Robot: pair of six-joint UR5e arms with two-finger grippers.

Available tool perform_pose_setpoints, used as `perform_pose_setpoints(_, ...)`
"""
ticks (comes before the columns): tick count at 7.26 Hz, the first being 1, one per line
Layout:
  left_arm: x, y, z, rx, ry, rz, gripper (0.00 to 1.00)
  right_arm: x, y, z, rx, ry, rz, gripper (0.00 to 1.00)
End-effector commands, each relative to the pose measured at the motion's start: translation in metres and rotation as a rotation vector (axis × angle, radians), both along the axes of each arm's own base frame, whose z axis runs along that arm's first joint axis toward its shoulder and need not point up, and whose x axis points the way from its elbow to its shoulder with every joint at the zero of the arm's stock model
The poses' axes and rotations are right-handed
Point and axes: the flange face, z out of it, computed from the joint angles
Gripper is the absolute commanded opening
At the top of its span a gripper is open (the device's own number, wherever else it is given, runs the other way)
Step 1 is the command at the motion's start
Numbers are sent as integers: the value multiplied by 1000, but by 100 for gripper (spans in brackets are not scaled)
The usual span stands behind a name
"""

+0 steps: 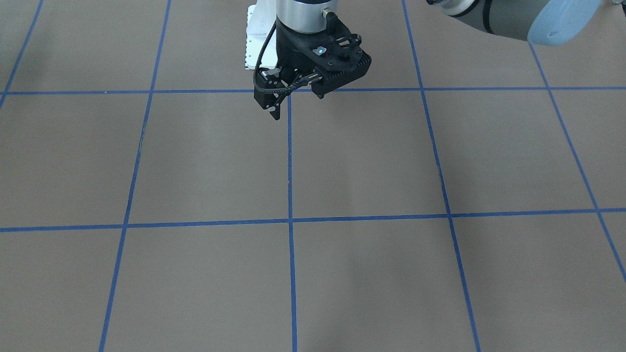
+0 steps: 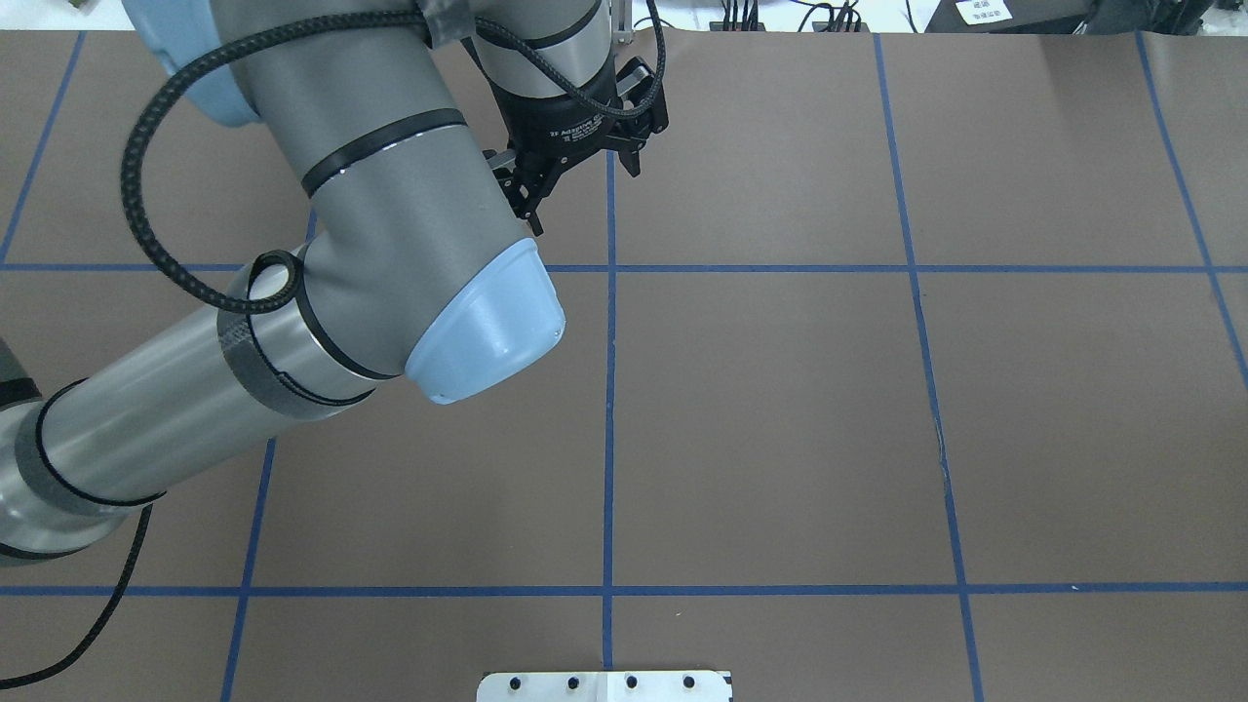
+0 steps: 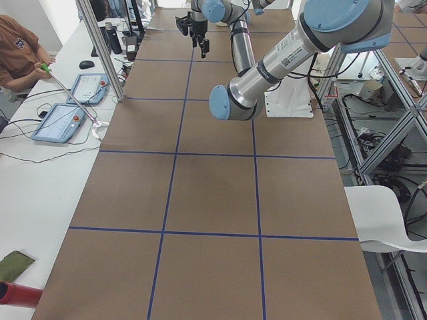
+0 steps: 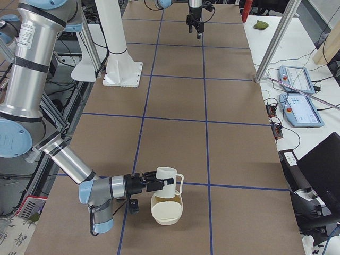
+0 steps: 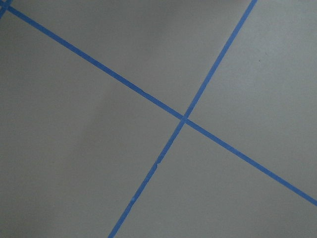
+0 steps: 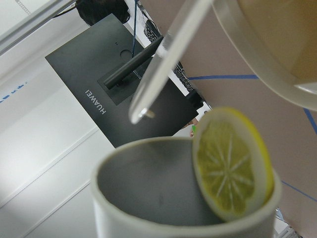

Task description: Left arm hands cup to right arm to dump lemon

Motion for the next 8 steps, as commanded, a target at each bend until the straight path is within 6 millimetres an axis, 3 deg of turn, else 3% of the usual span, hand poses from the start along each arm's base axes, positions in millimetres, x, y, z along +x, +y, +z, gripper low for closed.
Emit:
perform_pose_setpoints(1, -2, 0, -1, 2, 2, -2, 100, 1, 0, 0, -3, -28, 3, 19)
perform_pose_setpoints(4, -4, 0, -1, -3, -4, -4, 100, -1, -8, -14, 33, -53, -2, 17)
perform_pose_setpoints(8, -5, 3, -4, 1, 2, -1, 100, -22, -77, -86, 75, 211, 5, 17)
